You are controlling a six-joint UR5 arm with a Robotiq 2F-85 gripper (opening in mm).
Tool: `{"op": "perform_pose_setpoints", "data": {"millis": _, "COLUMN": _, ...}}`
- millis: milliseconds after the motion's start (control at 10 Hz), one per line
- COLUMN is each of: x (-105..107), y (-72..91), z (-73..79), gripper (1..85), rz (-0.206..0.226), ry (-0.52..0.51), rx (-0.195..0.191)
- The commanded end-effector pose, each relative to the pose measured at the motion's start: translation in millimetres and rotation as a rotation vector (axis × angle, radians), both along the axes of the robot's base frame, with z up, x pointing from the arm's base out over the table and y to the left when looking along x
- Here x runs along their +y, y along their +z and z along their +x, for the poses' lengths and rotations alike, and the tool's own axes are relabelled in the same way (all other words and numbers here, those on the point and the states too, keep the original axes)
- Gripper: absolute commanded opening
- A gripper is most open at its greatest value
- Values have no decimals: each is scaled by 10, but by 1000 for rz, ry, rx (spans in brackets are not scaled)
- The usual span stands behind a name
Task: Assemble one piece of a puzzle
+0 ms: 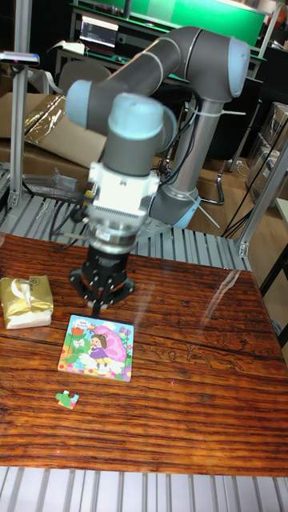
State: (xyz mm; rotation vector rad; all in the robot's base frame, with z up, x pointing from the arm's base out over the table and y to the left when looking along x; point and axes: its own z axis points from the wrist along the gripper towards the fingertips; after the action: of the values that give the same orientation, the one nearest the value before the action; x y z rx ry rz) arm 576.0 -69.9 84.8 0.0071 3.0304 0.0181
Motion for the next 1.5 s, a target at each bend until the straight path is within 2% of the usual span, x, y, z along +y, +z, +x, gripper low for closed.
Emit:
{"op": "perform_pose_setpoints", "data": {"millis": 0, "x": -183, "y": -348, "z": 276, "gripper": 13, "rz": -8, "ry": 32, "rx": -20}}
{"op": "perform_pose_setpoints", "data": {"millis": 400, "x": -176, "y": -456, "z": 387, "gripper": 13, "rz": -17, "ry": 39, "rx": -22}}
{"op": "perform_pose_setpoints", "data": {"millis": 500, "x": -182, "y": -448, "z": 366, "gripper": 13, "rz": -17, "ry": 41, "rx": -17}}
{"op": "perform_pose_setpoints", "data": {"millis": 1000, "x": -43, "y": -439, "z": 237, "gripper": 13, "rz": 38, "ry": 48, "rx": 28}}
{"op": "perform_pose_setpoints", "data": {"millis": 1200, "x": -75, "y": -444, "z": 197, "gripper": 13, "rz": 28, "ry": 29, "rx": 43}}
{"op": "perform_pose_setpoints", "data": {"millis": 1400, "x": -103, "y": -443, "z": 218, "gripper": 13, "rz": 20, "ry": 5, "rx": 36}}
